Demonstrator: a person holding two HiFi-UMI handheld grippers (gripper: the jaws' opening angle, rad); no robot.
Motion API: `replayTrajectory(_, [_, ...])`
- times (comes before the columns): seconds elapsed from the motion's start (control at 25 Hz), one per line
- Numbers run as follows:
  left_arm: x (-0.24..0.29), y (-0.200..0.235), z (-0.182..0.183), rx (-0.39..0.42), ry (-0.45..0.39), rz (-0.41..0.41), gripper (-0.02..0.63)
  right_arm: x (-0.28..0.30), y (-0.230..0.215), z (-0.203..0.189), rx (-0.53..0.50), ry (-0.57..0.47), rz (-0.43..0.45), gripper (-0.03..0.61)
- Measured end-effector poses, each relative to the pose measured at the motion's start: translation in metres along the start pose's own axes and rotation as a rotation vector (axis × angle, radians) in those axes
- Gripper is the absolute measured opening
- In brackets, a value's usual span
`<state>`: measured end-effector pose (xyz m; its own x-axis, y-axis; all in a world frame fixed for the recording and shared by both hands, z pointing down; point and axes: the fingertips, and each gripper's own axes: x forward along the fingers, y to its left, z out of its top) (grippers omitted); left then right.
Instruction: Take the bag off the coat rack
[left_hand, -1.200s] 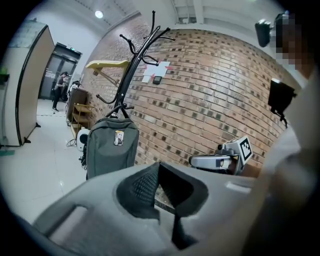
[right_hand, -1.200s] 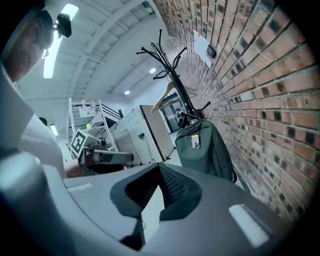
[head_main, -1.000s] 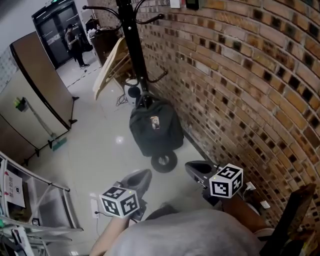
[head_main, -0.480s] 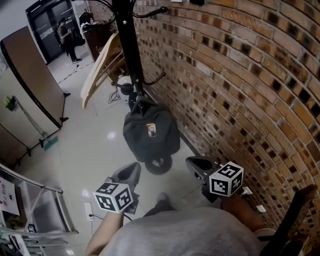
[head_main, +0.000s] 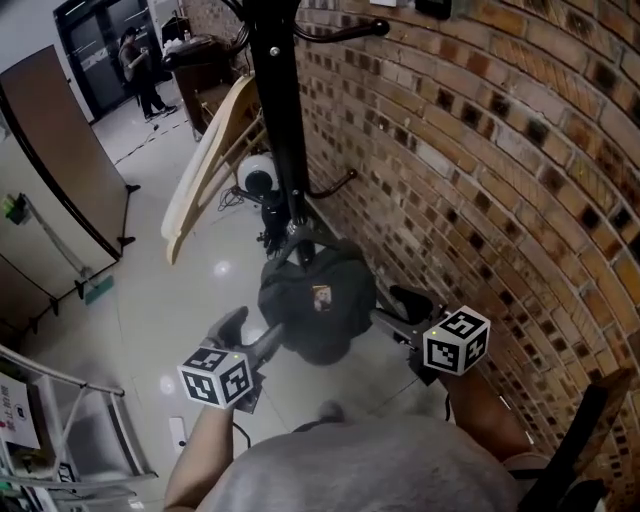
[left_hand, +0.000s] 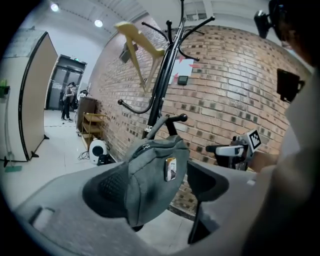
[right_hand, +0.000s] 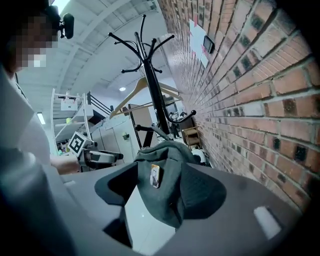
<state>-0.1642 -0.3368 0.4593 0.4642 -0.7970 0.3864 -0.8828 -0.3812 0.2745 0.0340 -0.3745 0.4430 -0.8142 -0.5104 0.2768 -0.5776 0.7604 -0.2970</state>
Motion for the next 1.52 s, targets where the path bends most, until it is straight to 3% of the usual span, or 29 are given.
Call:
replayTrajectory(0.12, [0.020, 0.018, -0.002, 0.001, 0.050, -0.015, 0.425, 0.024, -0.018, 0.006, -0.015, 0.017, -0.002, 0.302])
replayTrajectory(0.44, [0.065, 0.049, -0.022, 0.032, 0.161, -0.046, 0.430, 0.085, -0.051, -0.007, -0.167, 0.176, 0.002, 0.401])
replayTrajectory(0.76, [0.095, 0.052, -0.027, 0.003, 0.196, -0.163, 0.426, 0.119, -0.061, -0.026, -0.090, 0.229, 0.064, 0.408])
replayTrajectory(0.92, [0.101, 0.054, -0.027, -0.013, 0.167, -0.180, 0.405, 0.124, -0.059, -0.030, -0.067, 0.223, 0.070, 0.380])
replayTrajectory(1.04, [0.103, 0.053, -0.028, -0.024, 0.163, -0.184, 0.369, 0.125, -0.057, -0.031, -0.032, 0.222, 0.074, 0.323])
replayTrajectory(1.28, [0.102, 0.052, -0.029, -0.033, 0.201, -0.197, 0.306, 0.125, -0.048, -0.036, 0.020, 0.221, 0.068, 0.235])
replayTrajectory(1.52, [0.095, 0.047, -0.025, -0.040, 0.239, -0.183, 0.281, 0.122, -0.039, -0.032, 0.036, 0.218, 0.063, 0.202])
